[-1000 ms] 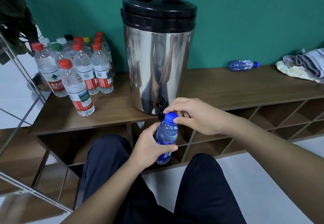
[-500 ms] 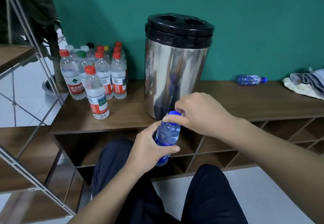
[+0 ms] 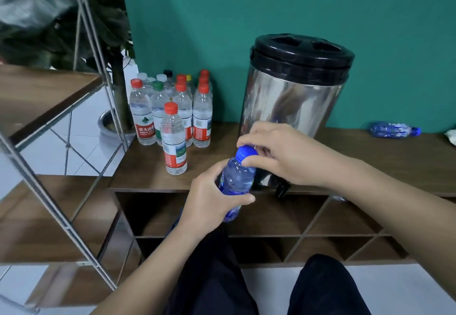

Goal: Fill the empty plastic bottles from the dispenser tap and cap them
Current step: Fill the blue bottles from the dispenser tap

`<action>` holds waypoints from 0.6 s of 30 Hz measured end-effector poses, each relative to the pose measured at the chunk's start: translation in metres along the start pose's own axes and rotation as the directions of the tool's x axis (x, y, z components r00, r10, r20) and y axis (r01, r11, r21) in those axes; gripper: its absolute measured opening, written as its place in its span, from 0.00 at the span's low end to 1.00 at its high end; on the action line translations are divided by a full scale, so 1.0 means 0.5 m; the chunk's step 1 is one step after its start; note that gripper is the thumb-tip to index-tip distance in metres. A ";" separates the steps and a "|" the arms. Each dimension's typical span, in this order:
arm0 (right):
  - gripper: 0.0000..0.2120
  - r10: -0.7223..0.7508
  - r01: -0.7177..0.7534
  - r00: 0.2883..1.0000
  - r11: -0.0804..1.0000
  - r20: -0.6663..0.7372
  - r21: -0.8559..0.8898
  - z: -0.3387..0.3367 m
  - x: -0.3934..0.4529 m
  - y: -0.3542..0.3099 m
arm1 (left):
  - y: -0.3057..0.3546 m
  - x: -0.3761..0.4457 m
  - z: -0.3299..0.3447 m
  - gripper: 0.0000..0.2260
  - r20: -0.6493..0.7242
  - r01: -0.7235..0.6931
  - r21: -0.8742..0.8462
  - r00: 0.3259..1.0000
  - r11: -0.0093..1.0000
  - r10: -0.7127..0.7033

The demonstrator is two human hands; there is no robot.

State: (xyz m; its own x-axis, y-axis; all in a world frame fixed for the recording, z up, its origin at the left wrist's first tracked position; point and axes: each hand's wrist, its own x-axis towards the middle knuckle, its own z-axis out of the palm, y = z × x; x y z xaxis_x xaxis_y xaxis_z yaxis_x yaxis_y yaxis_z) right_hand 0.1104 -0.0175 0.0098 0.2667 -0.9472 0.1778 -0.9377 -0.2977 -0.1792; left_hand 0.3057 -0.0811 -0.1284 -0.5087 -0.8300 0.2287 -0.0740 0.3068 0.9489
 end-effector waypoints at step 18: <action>0.11 -0.006 0.006 1.000 0.999 -0.006 -0.042 0.056 0.186 0.046 | -0.060 0.148 -0.055 0.30 -0.140 0.028 0.012 0.990 1.000 -0.026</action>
State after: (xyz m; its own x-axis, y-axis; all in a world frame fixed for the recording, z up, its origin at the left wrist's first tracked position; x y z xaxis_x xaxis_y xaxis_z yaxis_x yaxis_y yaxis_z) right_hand 0.1197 -0.1156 -0.0047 0.2710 -0.9447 0.1846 -0.9447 -0.2978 -0.1374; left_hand 0.2939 -0.1645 -0.1341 -0.3819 -0.8945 0.2325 -0.0986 0.2896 0.9521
